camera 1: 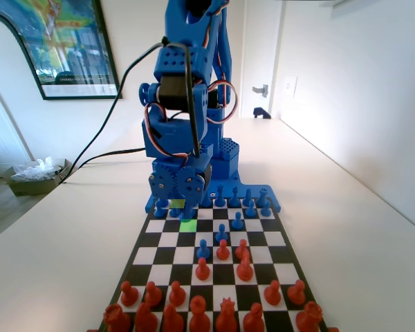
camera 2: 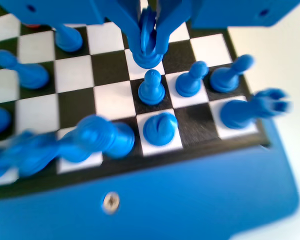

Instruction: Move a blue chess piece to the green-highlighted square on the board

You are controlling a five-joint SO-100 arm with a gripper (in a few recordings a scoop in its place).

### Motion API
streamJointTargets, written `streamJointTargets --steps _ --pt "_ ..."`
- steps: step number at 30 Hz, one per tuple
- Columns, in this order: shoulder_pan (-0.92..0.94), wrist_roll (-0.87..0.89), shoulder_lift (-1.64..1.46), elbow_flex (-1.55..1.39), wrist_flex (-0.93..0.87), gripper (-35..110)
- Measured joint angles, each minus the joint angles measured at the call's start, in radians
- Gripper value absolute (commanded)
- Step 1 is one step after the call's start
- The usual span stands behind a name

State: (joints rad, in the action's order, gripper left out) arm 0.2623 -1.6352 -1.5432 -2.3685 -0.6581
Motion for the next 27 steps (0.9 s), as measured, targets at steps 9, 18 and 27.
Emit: streamJointTargets --steps 9,18,27 --pt "-0.002 0.003 0.003 0.017 0.0 4" --pt "-0.002 0.009 0.003 0.018 0.025 6" --pt "-0.003 0.009 0.003 0.018 0.034 6"
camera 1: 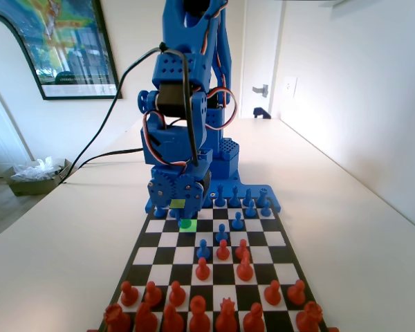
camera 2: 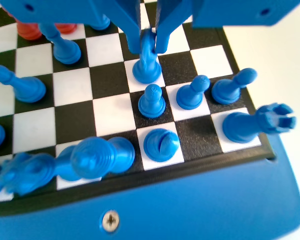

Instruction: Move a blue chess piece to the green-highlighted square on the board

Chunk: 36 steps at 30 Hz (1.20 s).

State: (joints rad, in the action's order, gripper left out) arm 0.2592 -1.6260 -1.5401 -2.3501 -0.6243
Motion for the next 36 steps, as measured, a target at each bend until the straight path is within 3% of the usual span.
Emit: streamJointTargets --steps 16,26,36 --pt "0.002 -0.002 0.0 0.002 -0.028 14" --pt "-0.026 0.064 -0.028 0.117 -0.216 12" --pt "-0.08 0.103 -0.166 0.284 -0.445 1"
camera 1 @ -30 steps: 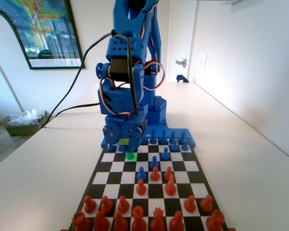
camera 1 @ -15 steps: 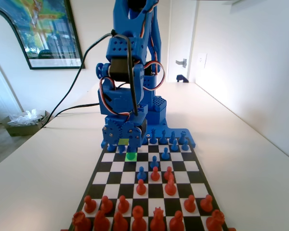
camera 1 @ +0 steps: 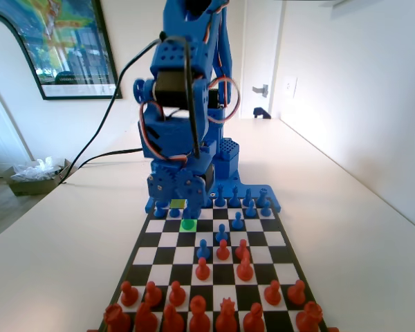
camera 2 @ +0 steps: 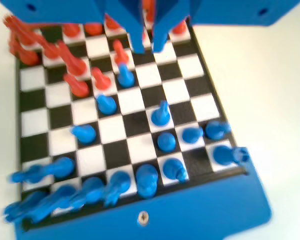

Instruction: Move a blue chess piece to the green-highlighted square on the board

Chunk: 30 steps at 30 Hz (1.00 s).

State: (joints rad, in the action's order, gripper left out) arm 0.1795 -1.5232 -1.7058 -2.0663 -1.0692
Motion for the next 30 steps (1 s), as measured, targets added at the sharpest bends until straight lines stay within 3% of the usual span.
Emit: streamJointTargets --steps 19,30 --pt "-0.106 -0.189 -0.67 0.103 -0.468 1" --pt "-0.202 -0.215 -1.032 0.044 -0.618 1"
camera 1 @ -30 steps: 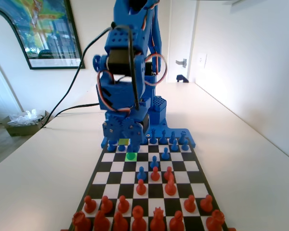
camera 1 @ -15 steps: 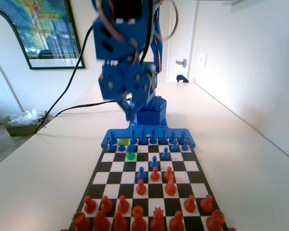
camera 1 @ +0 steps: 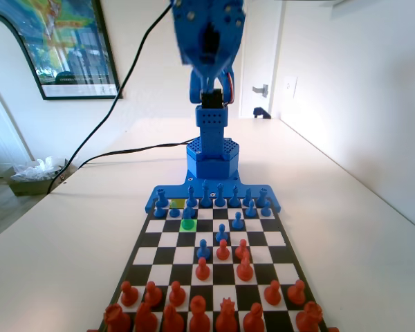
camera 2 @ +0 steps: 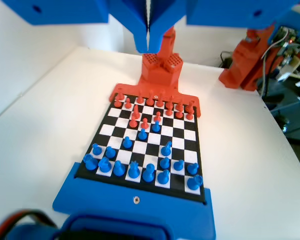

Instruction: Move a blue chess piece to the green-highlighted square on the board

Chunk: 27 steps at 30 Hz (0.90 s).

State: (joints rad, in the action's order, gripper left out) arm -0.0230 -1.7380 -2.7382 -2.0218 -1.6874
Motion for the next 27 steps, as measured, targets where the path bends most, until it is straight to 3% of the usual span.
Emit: streamJointTargets --steps 27 --pt "-0.038 0.017 -0.227 -0.155 0.083 1"
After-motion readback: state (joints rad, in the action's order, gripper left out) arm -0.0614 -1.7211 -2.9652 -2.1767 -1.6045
